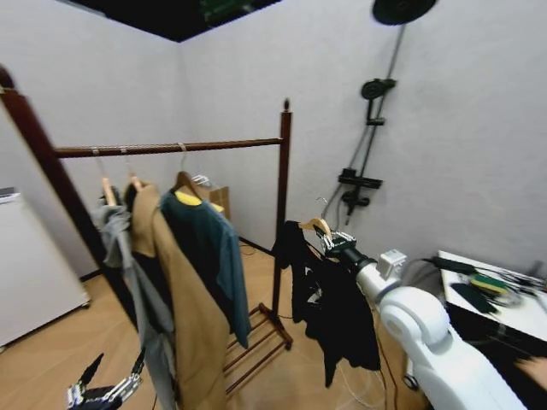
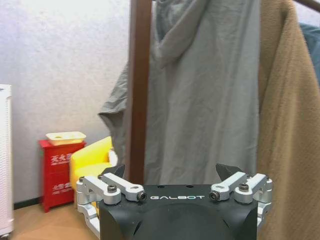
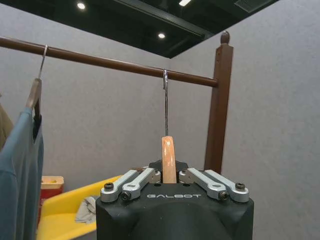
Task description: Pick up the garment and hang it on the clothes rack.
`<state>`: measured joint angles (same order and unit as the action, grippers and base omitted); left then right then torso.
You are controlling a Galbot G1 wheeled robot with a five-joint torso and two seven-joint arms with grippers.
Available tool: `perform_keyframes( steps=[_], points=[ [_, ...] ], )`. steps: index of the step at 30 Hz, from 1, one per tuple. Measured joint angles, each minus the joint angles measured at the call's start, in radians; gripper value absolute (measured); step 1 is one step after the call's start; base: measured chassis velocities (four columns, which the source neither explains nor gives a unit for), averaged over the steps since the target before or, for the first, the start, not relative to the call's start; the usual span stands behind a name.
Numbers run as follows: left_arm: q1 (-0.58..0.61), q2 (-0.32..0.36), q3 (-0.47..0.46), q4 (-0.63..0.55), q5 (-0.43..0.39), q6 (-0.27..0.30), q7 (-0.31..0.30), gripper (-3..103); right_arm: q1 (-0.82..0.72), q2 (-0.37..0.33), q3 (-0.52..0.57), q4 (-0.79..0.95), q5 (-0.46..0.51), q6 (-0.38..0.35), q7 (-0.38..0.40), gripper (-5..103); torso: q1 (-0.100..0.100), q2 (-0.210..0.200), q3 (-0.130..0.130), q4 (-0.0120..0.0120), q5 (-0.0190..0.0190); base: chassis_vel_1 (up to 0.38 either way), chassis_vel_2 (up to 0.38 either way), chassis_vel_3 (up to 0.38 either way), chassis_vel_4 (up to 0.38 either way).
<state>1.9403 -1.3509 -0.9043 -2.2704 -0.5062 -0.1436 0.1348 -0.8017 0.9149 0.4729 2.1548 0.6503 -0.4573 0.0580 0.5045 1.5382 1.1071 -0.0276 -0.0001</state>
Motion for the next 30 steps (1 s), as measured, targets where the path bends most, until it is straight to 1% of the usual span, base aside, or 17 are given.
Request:
perform_keyframes(
  steps=[2, 3, 5, 6, 8, 9, 11, 12, 14, 15, 17, 18, 21, 23, 25, 28, 30],
  points=[
    [0.0, 0.0, 0.0, 0.0, 0.0, 0.0, 0.0, 100, 0.015, -0.002, -0.005, -0.004, 0.012, -0.001, -0.001, 10, 0.0, 0.0, 0.0, -0.0001, 0.0, 0.059, 0.094, 0.097, 0.075],
    [0.0, 0.0, 0.0, 0.0, 0.0, 0.0, 0.0, 100, 0.058, -0.006, -0.019, -0.008, 0.051, -0.015, 0.001, 10, 0.0, 0.0, 0.0, -0.0001, 0.0002, 0.038, 0.054, 0.029, 0.028],
    [0.0, 0.0, 0.0, 0.0, 0.0, 0.0, 0.0, 100, 0.118, -0.013, -0.036, -0.005, 0.119, -0.037, 0.011, 10, 0.0, 0.0, 0.0, -0.001, 0.0, 0.0, 0.0, 0.0, 0.0],
    [0.0, 0.0, 0.0, 0.0, 0.0, 0.0, 0.0, 100, 0.118, -0.013, -0.036, -0.005, 0.119, -0.037, 0.011, 10, 0.0, 0.0, 0.0, -0.001, 0.0, 0.0, 0.0, 0.0, 0.0],
    [0.0, 0.0, 0.0, 0.0, 0.0, 0.0, 0.0, 100, 0.169, -0.024, -0.056, -0.015, 0.169, -0.048, 0.014, 10, 0.0, 0.0, 0.0, -0.0011, 0.0001, 0.0, 0.0, 0.0, 0.0],
    [0.0, 0.0, 0.0, 0.0, 0.0, 0.0, 0.0, 100, 0.169, -0.024, -0.056, -0.015, 0.169, -0.048, 0.014, 10, 0.0, 0.0, 0.0, -0.0011, 0.0001, 0.0, 0.0, 0.0, 0.0],
    [0.0, 0.0, 0.0, 0.0, 0.0, 0.0, 0.0, 100, 0.239, -0.036, -0.098, -0.04, 0.219, -0.051, 0.014, 10, 0.0, 0.0, 0.0, -0.0011, 0.0002, 0.0, 0.0, 0.0, 0.0],
    [0.0, 0.0, 0.0, 0.0, 0.0, 0.0, 0.0, 100, 0.239, -0.036, -0.098, -0.04, 0.219, -0.051, 0.014, 10, 0.0, 0.0, 0.0, -0.0011, 0.0002, 0.0, 0.0, 0.0, 0.0],
    [0.0, 0.0, 0.0, 0.0, 0.0, 0.0, 0.0, 100, 0.313, -0.04, -0.155, -0.066, 0.266, -0.055, 0.024, 10, 0.0, 0.0, 0.0, -0.0009, 0.0, 0.0, 0.0, 0.0, 0.0],
    [0.0, 0.0, 0.0, 0.0, 0.0, 0.0, 0.0, 100, 0.313, -0.04, -0.155, -0.066, 0.266, -0.055, 0.024, 10, 0.0, 0.0, 0.0, -0.0009, 0.0, 0.0, 0.0, 0.0, 0.0],
    [0.0, 0.0, 0.0, 0.0, 0.0, 0.0, 0.0, 100, 0.41, -0.034, -0.223, -0.106, 0.309, -0.061, 0.042, 10, 0.0, 0.0, 0.0, -0.0009, 0.0002, 0.0, 0.0, 0.0, 0.0],
    [0.0, 0.0, 0.0, 0.0, 0.0, 0.0, 0.0, 100, 0.41, -0.034, -0.223, -0.106, 0.309, -0.061, 0.042, 10, 0.0, 0.0, 0.0, -0.0009, 0.0002, 0.0, 0.0, 0.0, 0.0],
    [0.0, 0.0, 0.0, 0.0, 0.0, 0.0, 0.0, 100, 0.574, -0.006, -0.31, -0.205, 0.322, -0.069, 0.05, 10, 0.0, 0.0, 0.0, -0.0008, -0.0002, 0.0, 0.0, 0.0, 0.0],
    [0.0, 0.0, 0.0, 0.0, 0.0, 0.0, 0.0, 100, 0.598, -0.001, -0.323, -0.224, 0.323, -0.07, 0.052, 10, 0.0, 0.0, 0.0, -0.0007, -0.0003, 0.0, 0.0, 0.0, 0.0],
    [0.0, 0.0, 0.0, 0.0, 0.0, 0.0, 0.0, 100, 0.677, 0.026, -0.372, -0.296, 0.322, -0.075, 0.052, 10, 0.0, 0.0, 0.0, -0.0008, 0.0, 0.0, 0.0, 0.0, 0.0],
    [0.0, 0.0, 0.0, 0.0, 0.0, 0.0, 0.0, 100, 0.711, 0.04, -0.397, -0.329, 0.322, -0.08, 0.049, 10, 0.0, 0.0, 0.0, -0.0009, 0.0, 0.0, 0.0, 0.0, 0.0],
    [0.0, 0.0, 0.0, 0.0, 0.0, 0.0, 0.0, 100, 0.778, 0.072, -0.462, -0.389, 0.326, -0.087, 0.047, 10, 0.0, 0.0, 0.0, -0.0009, 0.0, 0.0, 0.0, 0.0, 0.0]
  ],
)
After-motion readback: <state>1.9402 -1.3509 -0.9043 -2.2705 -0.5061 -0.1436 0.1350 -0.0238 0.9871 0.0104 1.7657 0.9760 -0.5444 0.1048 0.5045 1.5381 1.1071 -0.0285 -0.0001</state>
